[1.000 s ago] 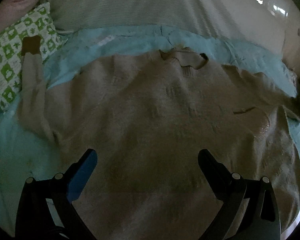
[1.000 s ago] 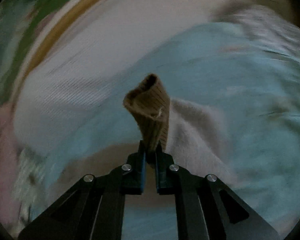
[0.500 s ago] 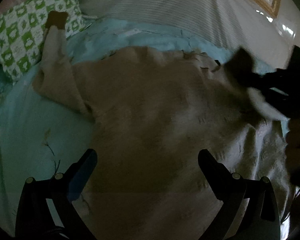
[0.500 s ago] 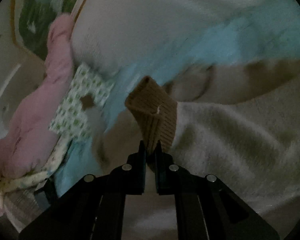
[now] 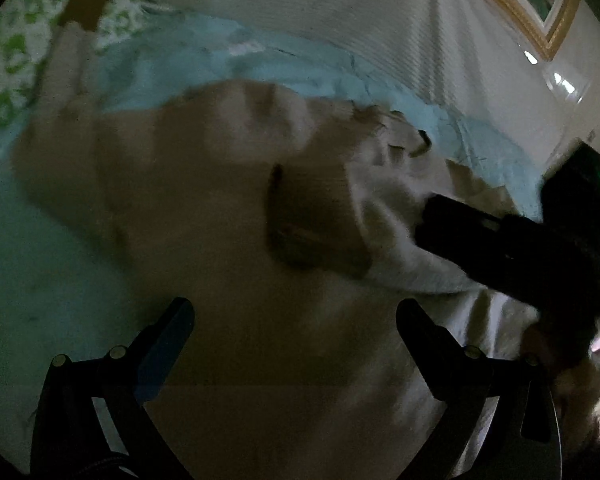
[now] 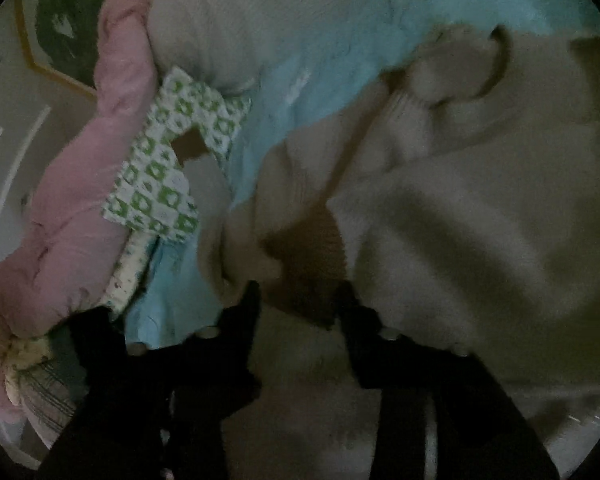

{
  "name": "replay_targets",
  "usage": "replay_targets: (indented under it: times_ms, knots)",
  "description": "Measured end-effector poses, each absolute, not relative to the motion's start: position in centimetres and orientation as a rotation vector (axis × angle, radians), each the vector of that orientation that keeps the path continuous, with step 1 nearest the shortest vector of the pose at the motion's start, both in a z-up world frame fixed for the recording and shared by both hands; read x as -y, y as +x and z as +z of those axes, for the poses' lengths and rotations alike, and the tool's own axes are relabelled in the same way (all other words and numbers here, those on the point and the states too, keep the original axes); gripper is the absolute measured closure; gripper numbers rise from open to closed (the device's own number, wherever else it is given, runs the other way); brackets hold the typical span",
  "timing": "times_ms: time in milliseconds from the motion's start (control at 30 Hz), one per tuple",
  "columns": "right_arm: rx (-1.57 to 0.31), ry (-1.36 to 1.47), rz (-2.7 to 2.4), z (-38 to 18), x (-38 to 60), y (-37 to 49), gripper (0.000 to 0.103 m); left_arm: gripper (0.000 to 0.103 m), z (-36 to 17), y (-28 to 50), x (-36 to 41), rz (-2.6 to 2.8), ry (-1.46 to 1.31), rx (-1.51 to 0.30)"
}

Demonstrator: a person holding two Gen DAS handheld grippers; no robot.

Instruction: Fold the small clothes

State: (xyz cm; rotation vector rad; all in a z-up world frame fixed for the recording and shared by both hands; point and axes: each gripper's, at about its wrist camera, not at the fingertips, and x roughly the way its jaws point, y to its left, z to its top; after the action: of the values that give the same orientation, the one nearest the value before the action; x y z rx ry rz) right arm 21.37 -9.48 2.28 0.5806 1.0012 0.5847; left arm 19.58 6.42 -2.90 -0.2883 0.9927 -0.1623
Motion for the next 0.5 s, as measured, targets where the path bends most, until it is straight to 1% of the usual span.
replay_targets:
  times_ms: [167, 233, 267, 300, 333, 367, 433, 500]
  knots:
    - [-0.904, 0.6, 0.482, 5.0, 14.2, 17.7, 0.057, 0.002, -4.7, 23.8, -4.9, -0.192, -0.332, -1.048]
    - [-0.873, 0.61, 0.436, 5.1, 16.3, 15.8, 0.057, 0.005, -4.8, 25.0, -4.5, -0.183, -0.34, -1.028]
    - [-0.861, 0.615, 0.408, 5.0, 17.3, 14.8, 0.057, 0.011, -4.6, 25.3, -4.4, -0.186, -0.339, -1.013]
    - [-0.851, 0.62, 0.386, 5.0, 18.1, 14.0, 0.057, 0.037, -4.5, 25.7, -4.2, -0.196, -0.339, -0.998]
    - [-0.839, 0.628, 0.361, 5.0, 19.1, 13.0, 0.057, 0.077, -4.5, 26.1, -3.9, -0.208, -0.336, -0.991]
    - [-0.83, 0.635, 0.338, 5.0, 19.9, 12.3, 0.057, 0.092, -4.8, 26.5, -3.7, -0.248, -0.36, -1.004]
    - [-0.799, 0.641, 0.294, 5.1, 21.4, 11.1, 0.057, 0.094, -4.4, 26.0, -3.9, -0.258, -0.385, -0.994]
    - [-0.768, 0.624, 0.233, 5.6, 22.9, 10.1, 0.057, 0.094, -2.7, 24.4, -4.6, -0.26, -0.386, -0.921]
